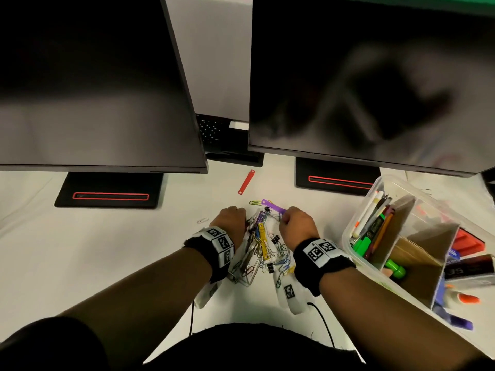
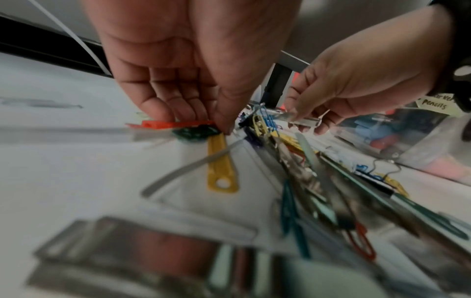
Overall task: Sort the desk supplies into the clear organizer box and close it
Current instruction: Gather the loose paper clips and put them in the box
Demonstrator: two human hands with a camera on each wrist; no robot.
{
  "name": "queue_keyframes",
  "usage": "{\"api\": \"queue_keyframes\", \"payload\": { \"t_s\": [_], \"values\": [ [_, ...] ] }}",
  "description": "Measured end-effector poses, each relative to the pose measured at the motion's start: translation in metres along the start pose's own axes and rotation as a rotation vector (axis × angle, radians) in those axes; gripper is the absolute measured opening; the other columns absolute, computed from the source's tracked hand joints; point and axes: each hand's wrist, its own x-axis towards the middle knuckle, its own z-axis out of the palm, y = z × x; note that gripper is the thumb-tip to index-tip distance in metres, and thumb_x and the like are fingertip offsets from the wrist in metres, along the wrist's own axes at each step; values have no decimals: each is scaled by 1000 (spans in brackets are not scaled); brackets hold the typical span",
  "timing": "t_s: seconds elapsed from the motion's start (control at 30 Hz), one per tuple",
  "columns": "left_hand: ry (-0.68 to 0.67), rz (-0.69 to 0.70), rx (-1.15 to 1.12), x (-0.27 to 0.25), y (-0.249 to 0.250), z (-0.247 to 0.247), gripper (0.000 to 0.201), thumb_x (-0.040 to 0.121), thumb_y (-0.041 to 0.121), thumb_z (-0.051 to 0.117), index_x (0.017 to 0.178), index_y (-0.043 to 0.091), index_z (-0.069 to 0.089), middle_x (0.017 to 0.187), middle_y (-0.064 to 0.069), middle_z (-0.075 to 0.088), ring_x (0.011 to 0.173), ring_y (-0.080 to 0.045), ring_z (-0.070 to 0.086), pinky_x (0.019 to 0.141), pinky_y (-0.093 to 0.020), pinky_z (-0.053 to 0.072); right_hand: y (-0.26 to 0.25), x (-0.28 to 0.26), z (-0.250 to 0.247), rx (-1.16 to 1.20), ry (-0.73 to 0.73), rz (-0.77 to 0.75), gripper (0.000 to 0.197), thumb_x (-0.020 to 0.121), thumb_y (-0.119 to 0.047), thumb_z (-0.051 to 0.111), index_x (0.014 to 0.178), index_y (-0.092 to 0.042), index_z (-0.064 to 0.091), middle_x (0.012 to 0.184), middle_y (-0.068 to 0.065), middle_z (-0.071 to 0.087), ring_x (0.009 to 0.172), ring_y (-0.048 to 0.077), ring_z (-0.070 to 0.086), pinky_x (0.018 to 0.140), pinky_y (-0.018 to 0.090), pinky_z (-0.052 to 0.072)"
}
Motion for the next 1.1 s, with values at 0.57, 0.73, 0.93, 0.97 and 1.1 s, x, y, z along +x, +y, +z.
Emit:
{"api": "queue_keyframes", "payload": {
  "t_s": [0.57, 0.73, 0.93, 0.97, 1.1],
  "values": [
    [132, -15, -154, 29, -4, -37, 34, 93, 2, 40, 126, 7, 47, 125, -11, 45, 106, -25, 57, 89, -28, 46, -12, 20, -2, 11, -20, 26, 35, 92, -8, 51, 126, -4, 47, 132, 15, 39, 101, 31, 61, 92, 30, 47],
    [193, -81, -161, 50, 8, -50, 34, 96, 11, 41, 130, 4, 41, 131, -13, 43, 116, -27, 52, 97, -33, 44, -8, 15, -1, -49, -121, 30, 29, 90, -10, 51, 119, -5, 53, 126, 14, 48, 107, 31, 58, 92, 31, 47],
    [119, -114, -159, 69, 10, -41, 44, 94, 22, 54, 132, 6, 40, 133, -13, 39, 115, -30, 55, 98, -36, 44, -7, 0, -5, 23, -104, 33, 22, 89, -17, 51, 108, -6, 56, 112, 16, 64, 104, 33, 59, 81, 31, 48],
    [107, -113, -140, 72, 10, -40, 43, 94, 19, 53, 132, 6, 40, 133, -13, 40, 117, -30, 54, 99, -36, 43, -7, -2, -6, 34, -95, 32, 20, 88, -17, 52, 105, -7, 57, 109, 16, 65, 102, 33, 60, 79, 31, 48],
    [91, -92, -93, 73, 9, -36, 36, 93, 10, 49, 128, 7, 43, 125, -14, 51, 113, -29, 55, 96, -36, 45, -11, -7, -8, 113, -69, 16, 16, 86, -12, 51, 101, -7, 56, 103, 15, 67, 96, 33, 61, 77, 31, 48]
  ]
}}
